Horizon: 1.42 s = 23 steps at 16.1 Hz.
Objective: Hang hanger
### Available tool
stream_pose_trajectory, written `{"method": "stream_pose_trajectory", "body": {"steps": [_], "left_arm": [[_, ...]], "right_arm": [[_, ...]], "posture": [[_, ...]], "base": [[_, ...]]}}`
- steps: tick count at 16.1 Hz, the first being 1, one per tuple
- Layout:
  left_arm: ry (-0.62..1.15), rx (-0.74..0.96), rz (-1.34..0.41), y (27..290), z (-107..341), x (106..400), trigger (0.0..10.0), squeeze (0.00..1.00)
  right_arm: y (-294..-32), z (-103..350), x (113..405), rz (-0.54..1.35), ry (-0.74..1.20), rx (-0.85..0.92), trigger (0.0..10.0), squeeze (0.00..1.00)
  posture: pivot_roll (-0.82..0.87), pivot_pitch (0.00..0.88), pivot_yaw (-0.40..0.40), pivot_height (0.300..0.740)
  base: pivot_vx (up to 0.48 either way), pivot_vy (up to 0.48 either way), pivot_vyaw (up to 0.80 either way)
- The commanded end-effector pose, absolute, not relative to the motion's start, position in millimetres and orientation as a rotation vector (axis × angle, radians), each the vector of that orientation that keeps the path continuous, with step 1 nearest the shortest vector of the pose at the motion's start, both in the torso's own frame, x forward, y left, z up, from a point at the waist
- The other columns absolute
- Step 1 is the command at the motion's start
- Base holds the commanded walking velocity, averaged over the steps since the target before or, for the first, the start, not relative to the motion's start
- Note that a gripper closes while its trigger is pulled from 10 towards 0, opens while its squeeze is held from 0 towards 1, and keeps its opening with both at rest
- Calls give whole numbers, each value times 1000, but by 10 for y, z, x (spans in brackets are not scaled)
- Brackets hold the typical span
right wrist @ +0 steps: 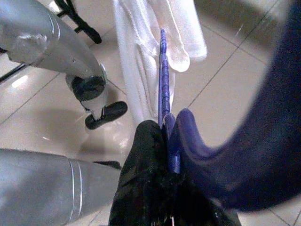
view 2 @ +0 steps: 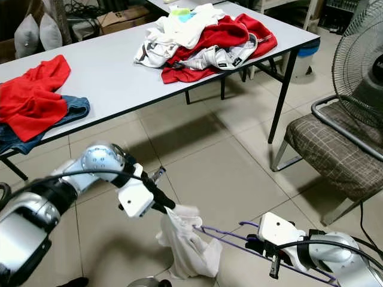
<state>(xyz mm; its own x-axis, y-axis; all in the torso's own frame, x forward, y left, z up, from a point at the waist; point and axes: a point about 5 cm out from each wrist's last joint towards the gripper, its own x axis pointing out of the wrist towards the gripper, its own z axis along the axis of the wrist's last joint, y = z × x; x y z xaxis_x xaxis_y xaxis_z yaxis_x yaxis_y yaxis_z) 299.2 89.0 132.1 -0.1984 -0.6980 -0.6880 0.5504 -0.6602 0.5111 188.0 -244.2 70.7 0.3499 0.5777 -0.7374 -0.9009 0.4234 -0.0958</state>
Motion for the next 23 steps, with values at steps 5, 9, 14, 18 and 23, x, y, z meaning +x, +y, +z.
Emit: {"method": "stream_pose_trajectory", "body": {"steps": [5, 9, 14, 18, 23], "left_arm": [[-336, 1166, -1985, 661, 1468, 2868, 10000, 0], [-415, 1122, -1942, 538, 1603, 2853, 10000, 0], [-458, 1074, -1877, 508, 1744, 2872, 10000, 0], [-413, 1017, -1750, 675, 1825, 2948, 10000, 0], [-222, 984, -1536, 935, 1608, 3129, 10000, 0]], "right_arm": [[-2395, 562, 1923, 1052, 731, -518, 10000, 0], [-2333, 375, 1852, 1098, 802, -465, 10000, 0], [-2372, 129, 1897, 889, 875, -313, 10000, 0], [-2504, 59, 2067, 353, 709, 255, 10000, 0], [-2387, 368, 2000, 219, 486, 646, 10000, 0]], "posture": [[3, 56, 132, 740], [4, 42, 120, 740], [4, 39, 116, 740], [1, 37, 126, 740], [-12, 11, 116, 740]], "base": [[0, 0, 0], [0, 0, 0], [0, 0, 0], [0, 0, 0], [0, 0, 0]]}}
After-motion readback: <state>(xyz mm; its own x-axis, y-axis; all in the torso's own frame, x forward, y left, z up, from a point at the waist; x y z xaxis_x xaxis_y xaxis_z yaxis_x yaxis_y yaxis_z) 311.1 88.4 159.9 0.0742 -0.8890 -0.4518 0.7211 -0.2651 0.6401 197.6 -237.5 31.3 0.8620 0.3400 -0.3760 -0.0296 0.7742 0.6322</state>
